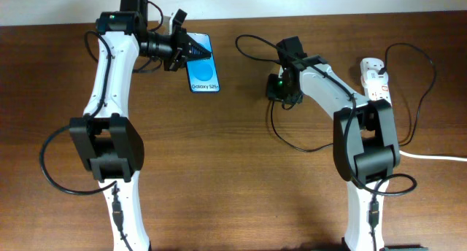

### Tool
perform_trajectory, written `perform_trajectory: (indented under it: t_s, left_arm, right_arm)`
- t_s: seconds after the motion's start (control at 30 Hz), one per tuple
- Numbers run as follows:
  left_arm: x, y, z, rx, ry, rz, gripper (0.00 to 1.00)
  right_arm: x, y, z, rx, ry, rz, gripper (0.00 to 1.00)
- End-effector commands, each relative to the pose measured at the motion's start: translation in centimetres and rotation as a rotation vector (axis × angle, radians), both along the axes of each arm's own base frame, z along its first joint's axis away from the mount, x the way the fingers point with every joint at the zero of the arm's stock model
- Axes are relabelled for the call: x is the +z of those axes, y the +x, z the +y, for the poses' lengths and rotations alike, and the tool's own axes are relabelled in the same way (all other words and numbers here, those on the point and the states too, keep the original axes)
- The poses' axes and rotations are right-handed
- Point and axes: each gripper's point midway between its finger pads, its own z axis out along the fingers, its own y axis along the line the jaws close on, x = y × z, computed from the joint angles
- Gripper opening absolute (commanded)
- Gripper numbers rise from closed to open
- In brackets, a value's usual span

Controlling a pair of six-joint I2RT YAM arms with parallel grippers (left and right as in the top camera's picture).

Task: Plug charger to phone and switch on socket
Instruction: 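Move the right gripper down to the black cable's USB-C plug, then grasp the USB-C plug with the right gripper and lift it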

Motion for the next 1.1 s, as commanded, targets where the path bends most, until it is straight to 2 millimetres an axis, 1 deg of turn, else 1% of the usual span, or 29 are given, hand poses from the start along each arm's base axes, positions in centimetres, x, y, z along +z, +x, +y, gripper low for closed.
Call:
perform_trajectory:
  t_s: [0.0,0.07,0.13,0.17,0.23,0.27,0.33,0.37,0.4,0.43,0.57,0.63,0.73,0.77,0.83,0.9,0.93,0.97,1.0,1.07]
  left_arm:
    - [0.3,0.0,-0.1,-0.013,-0.025,-0.013,0.0]
    - [0.3,0.0,-0.1,-0.013,-0.025,-0.013,0.0]
    - [0.3,0.0,-0.1,-0.011,-0.025,-0.009,0.0]
    - [0.4,0.0,-0.2,-0.009,-0.027,-0.004,0.0]
    - [0.5,-0.1,-0.2,-0.003,-0.039,0.012,0.0]
    - [0.5,-0.1,-0.2,0.0,-0.039,0.019,0.0]
    - [0.6,-0.1,-0.3,-0.002,-0.047,0.019,0.0]
    - [0.7,-0.1,-0.3,-0.004,-0.055,0.019,0.0]
    - [0.9,-0.1,-0.4,-0.006,-0.061,0.019,0.0]
    - [0.9,-0.1,-0.4,-0.006,-0.062,0.019,0.0]
    - [1.3,-0.3,-0.6,-0.014,-0.09,0.02,0.0]
    - [1.4,-0.3,-0.6,-0.016,-0.096,0.021,0.0]
    - [2.2,-0.5,-0.9,-0.03,-0.146,0.022,0.0]
    - [2.4,-0.6,-1.0,-0.034,-0.161,0.022,0.0]
    - [3.1,-0.5,-1.2,-0.046,-0.196,0.004,0.0]
    - [4.3,-0.5,-1.5,-0.07,-0.263,-0.03,0.0]
    - [4.9,-0.5,-1.6,-0.079,-0.296,-0.035,0.0]
    - [5.3,-0.4,-1.7,-0.082,-0.316,-0.034,0.0]
    - [5.4,-0.2,-1.7,-0.079,-0.319,-0.032,0.0]
    - [5.4,-0.2,-1.7,-0.079,-0.319,-0.034,0.0]
  right_arm:
    - [-1.0,-0.1,0.1,-0.008,0.01,0.023,0.21]
    - [-1.0,-0.1,0.3,-0.004,0.021,0.026,0.18]
    - [-0.8,-0.2,0.4,0.001,0.047,0.033,0.04]
    - [-0.5,-0.1,0.4,0.009,0.075,0.033,0.04]
    - [1.5,0.0,0.9,0.107,0.188,0.001,0.04]
    - [2.8,0.0,1.4,0.167,0.25,-0.024,0.04]
    - [7.5,-0.9,2.6,0.359,0.43,-0.113,0.04]
    - [9.5,-1.7,2.8,0.423,0.486,-0.144,0.04]
    - [11.7,-2.9,2.9,0.498,0.539,-0.176,0.04]
    - [13.9,-4.6,3.1,0.578,0.587,-0.204,0.04]
    - [19.7,-10.5,4.0,0.788,0.706,-0.264,0.04]
    - [21.5,-12.5,4.1,0.841,0.736,-0.28,0.04]
    - [23.8,-15.1,4.2,0.88,0.799,-0.289,0.04]
    - [24.8,-15.8,4.5,0.888,0.851,-0.306,0.04]
    - [26.5,-16.3,5.0,0.867,0.963,-0.333,0.04]
    - [28.1,-16.3,5.5,0.809,1.115,-0.372,0.05]
    - [28.4,-16.2,5.6,0.78,1.174,-0.381,0.05]
    - [28.0,-16.2,5.6,0.759,1.201,-0.371,0.04]
    - [27.0,-16.1,5.6,0.747,1.206,-0.354,0.05]
    - [26.5,-15.9,5.6,0.742,1.207,-0.346,0.04]
